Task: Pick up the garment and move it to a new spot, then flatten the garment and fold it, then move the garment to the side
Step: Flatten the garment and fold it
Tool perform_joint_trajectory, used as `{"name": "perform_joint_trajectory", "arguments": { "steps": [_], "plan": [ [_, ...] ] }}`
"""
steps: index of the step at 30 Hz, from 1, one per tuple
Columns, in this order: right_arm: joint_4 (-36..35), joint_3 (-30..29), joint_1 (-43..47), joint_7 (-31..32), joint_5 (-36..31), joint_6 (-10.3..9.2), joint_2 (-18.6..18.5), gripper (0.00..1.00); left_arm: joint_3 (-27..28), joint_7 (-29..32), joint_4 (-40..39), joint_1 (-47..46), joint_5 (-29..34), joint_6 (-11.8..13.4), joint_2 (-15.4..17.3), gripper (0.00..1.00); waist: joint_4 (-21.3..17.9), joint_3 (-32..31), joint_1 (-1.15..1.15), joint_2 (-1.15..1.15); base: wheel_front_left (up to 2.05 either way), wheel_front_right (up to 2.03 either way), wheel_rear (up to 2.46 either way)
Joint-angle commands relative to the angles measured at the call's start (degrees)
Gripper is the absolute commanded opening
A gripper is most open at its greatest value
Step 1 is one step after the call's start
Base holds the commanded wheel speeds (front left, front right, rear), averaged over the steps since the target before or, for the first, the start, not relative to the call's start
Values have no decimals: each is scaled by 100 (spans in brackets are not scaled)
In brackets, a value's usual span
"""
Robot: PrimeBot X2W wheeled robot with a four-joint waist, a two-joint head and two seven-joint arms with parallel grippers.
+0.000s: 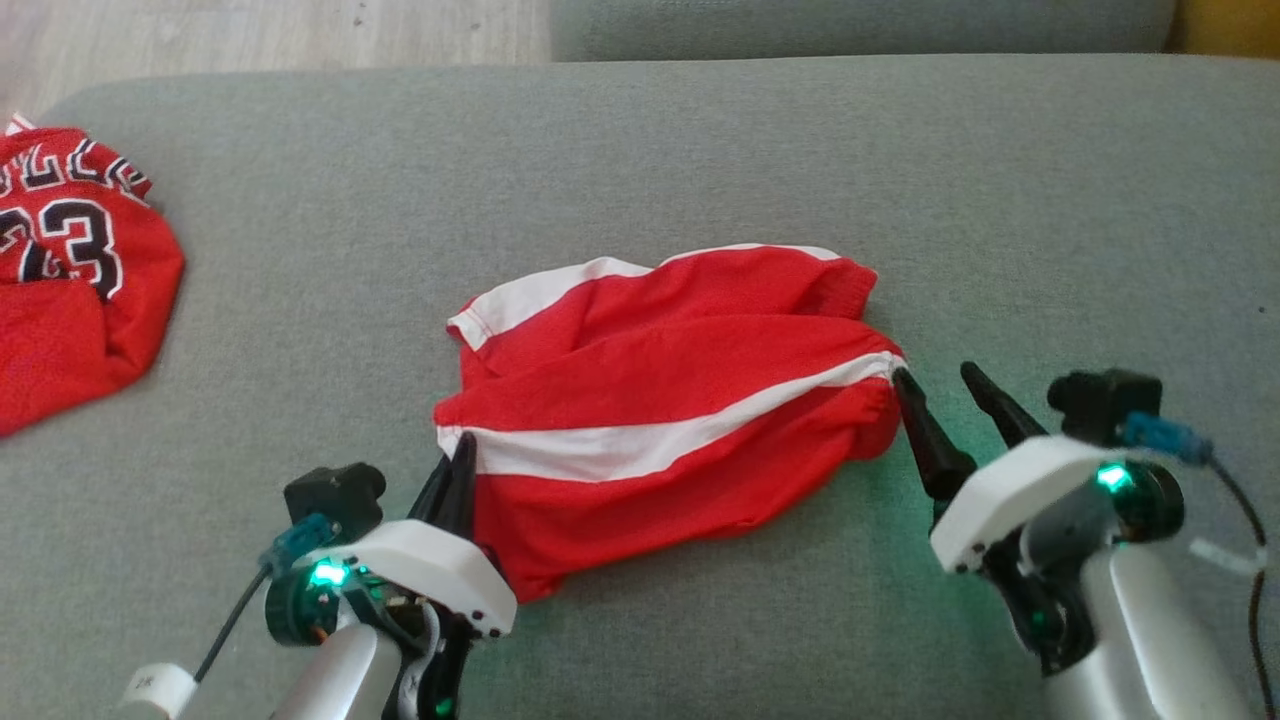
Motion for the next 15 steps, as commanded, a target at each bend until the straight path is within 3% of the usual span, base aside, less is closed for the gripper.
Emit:
{"name": "perform_joint_trajectory", "arguments": {
  "steps": [1,15],
  "plan": [
    [-187,152,-263,84,119,44,-73,100,182,-57,-207,-101,-9,36,74,0,29,10,0,0,0,0,0],
    [353,418,-927,1584,1507,44,-555,100,67,-24,-380,-121,25,98,59,0,201,126,0,0,0,0,0]
  ]
}}
